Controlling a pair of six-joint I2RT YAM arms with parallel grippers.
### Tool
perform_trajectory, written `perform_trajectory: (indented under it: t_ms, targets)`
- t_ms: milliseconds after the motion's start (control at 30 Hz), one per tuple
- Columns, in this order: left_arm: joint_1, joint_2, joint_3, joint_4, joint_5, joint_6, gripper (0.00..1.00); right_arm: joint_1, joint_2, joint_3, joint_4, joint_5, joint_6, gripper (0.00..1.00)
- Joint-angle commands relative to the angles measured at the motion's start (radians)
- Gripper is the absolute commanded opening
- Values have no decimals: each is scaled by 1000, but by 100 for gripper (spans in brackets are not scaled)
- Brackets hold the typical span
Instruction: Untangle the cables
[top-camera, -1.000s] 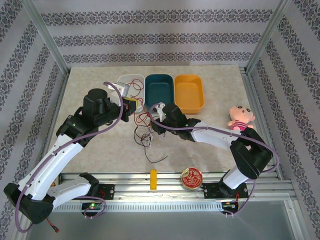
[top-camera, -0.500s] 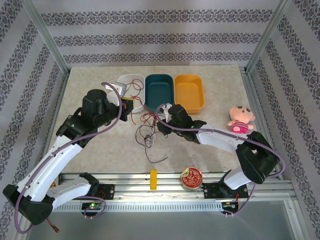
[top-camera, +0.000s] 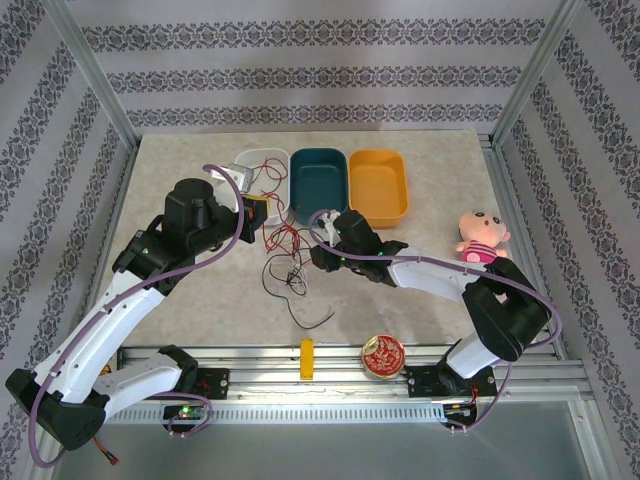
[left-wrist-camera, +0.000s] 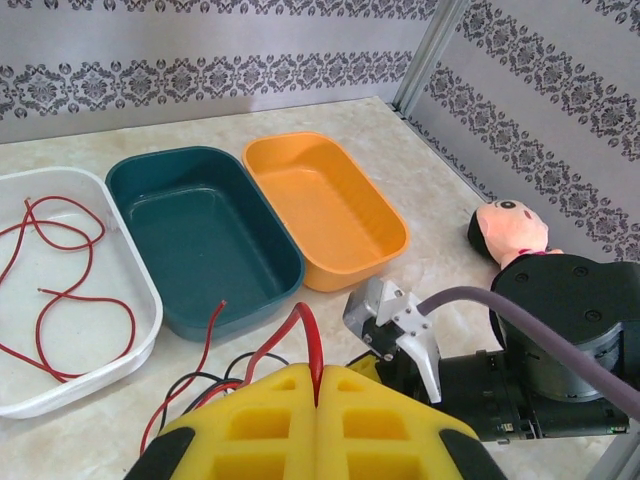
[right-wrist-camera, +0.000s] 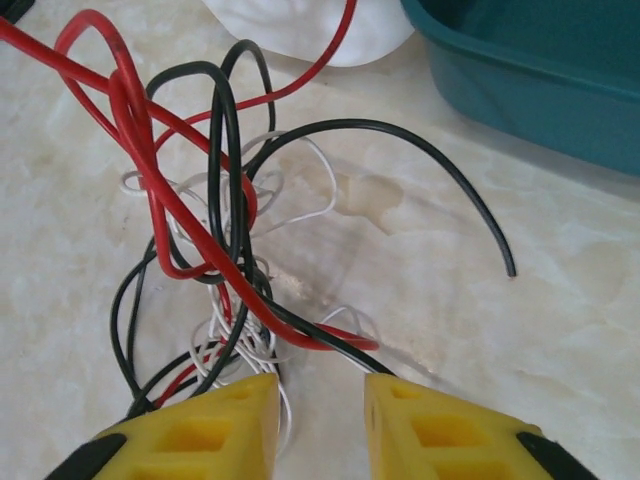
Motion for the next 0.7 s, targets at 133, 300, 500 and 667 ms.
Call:
perform_trajectory:
  t_ms: [133, 300, 500, 667]
  targets:
    - [14, -14, 5, 22, 36, 19, 0, 14, 19, 43, 45, 13, -82, 38]
    - [15, -14, -1, 40, 63, 13, 0, 9, 57, 82, 37, -12, -102, 38]
    - [14, -14, -5, 40, 64, 11, 0, 15, 77, 103, 38, -11, -103, 30]
    - [14, -19, -6, 39, 53, 11, 0, 13, 74, 98, 25, 29, -92, 8]
